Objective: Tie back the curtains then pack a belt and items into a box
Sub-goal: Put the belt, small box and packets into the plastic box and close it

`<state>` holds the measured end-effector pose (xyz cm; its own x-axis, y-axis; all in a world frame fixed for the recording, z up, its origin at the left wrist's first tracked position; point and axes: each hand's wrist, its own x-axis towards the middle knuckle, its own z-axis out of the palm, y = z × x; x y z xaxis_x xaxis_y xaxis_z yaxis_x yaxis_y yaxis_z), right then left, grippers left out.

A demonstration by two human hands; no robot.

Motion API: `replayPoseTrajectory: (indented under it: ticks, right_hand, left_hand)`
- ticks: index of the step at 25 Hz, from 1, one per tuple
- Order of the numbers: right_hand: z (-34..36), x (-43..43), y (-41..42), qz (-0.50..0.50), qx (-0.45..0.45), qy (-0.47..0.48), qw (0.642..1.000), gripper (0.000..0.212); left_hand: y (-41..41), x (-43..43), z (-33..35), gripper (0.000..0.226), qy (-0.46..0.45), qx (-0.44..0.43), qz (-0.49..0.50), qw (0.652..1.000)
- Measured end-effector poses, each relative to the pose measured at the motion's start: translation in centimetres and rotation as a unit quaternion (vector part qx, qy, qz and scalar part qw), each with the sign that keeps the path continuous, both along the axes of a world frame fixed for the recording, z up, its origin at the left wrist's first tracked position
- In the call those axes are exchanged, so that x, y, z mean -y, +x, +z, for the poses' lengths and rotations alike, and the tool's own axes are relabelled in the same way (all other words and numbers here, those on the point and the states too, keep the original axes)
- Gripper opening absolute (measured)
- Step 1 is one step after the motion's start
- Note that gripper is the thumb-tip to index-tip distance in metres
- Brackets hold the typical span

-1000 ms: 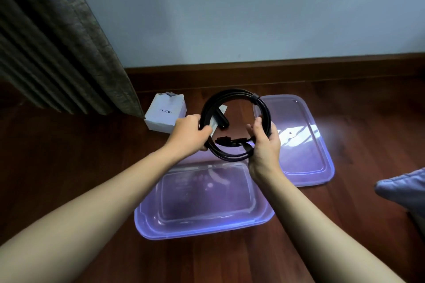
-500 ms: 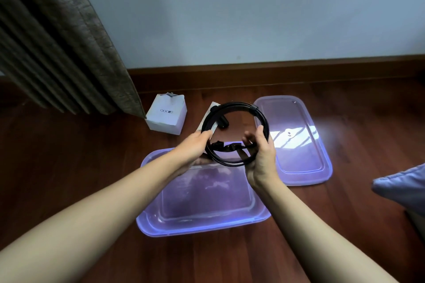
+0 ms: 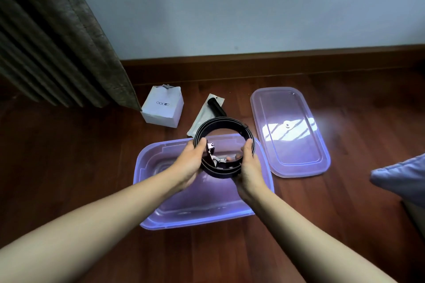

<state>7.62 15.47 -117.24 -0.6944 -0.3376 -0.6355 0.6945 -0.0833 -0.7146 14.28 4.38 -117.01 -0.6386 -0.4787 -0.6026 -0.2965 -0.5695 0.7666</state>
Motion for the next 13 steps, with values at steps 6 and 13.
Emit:
replayPoseTrajectory:
  ticks: [6, 13]
  right_hand:
    - [-3.1, -1.8, 2.5, 0.058, -0.101, 0.233, 0.966, 0.034]
    - [-3.7, -2.4, 1.7, 0.312, -0.149, 0.373, 0.861, 0.073]
  left_hand:
    - [2.1, -1.0, -1.8, 0.041, -0.16, 0.037, -0.139, 0.976]
    - [3.5, -0.8, -4.6, 0.044, -0.217, 0.1, -0.185, 0.953]
